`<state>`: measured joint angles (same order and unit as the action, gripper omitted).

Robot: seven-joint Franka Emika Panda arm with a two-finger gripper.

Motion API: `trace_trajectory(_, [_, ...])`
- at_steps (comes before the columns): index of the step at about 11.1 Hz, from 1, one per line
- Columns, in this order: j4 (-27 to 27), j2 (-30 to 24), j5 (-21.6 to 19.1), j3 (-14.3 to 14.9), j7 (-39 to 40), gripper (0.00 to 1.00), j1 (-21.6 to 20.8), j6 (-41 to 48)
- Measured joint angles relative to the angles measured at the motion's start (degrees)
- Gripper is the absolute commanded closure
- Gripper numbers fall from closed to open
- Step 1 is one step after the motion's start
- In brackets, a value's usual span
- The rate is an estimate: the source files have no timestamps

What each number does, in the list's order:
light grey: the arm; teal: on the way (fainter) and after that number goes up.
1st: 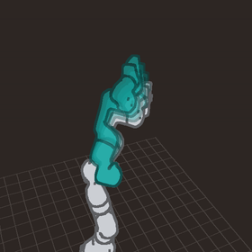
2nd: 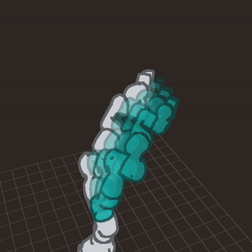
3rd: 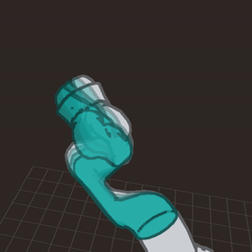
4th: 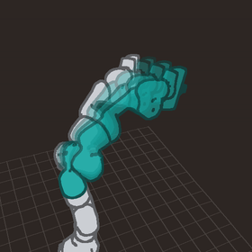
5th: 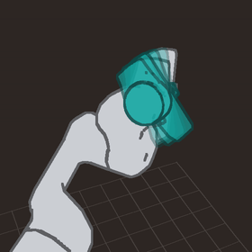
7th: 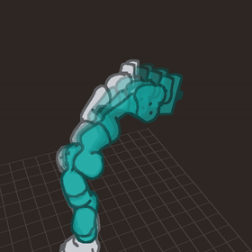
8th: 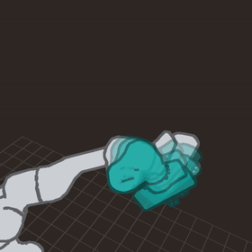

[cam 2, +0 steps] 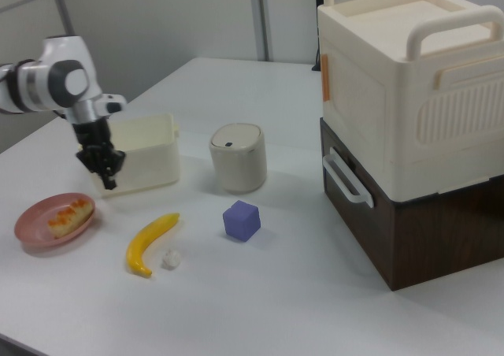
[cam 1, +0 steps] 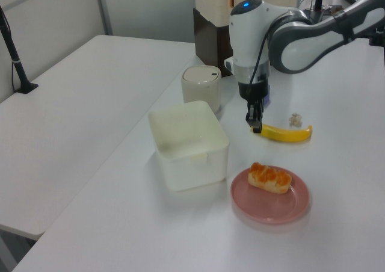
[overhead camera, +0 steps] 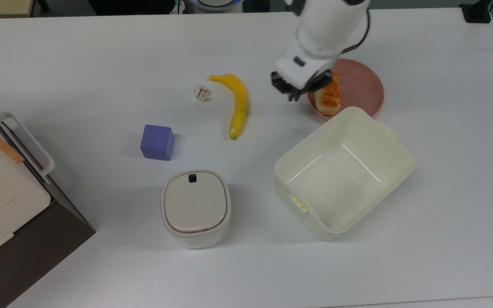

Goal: Put the bread on the table
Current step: 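Close the gripper on the bread roll and lift it off the plate, then carry the bread roll beside the plate and lower it onto the table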

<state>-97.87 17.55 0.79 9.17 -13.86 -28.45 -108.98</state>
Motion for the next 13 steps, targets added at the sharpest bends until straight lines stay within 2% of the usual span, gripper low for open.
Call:
trace_trajectory(2, [-0.36,0.19,-0.04,0.96,1.38,0.00,0.57,0.00])
trace_trajectory(4, [-0.69,0.24,-1.03,0.11,0.75,0.00,-0.33,0.00])
trace_trajectory(8, [-2.43,0.56,-1.78,-6.41,-6.45,0.00,-1.32,0.00])
trace_trajectory(11, [-6.23,1.35,-1.92,-9.35,-10.45,0.01,-1.41,-5.68])
trace_trajectory(12, [-7.10,2.09,-1.92,-9.54,-10.67,0.16,-1.41,-7.47])
trace_trajectory(13, [-7.43,2.79,-1.92,-9.54,-10.70,0.42,-1.33,-8.55])
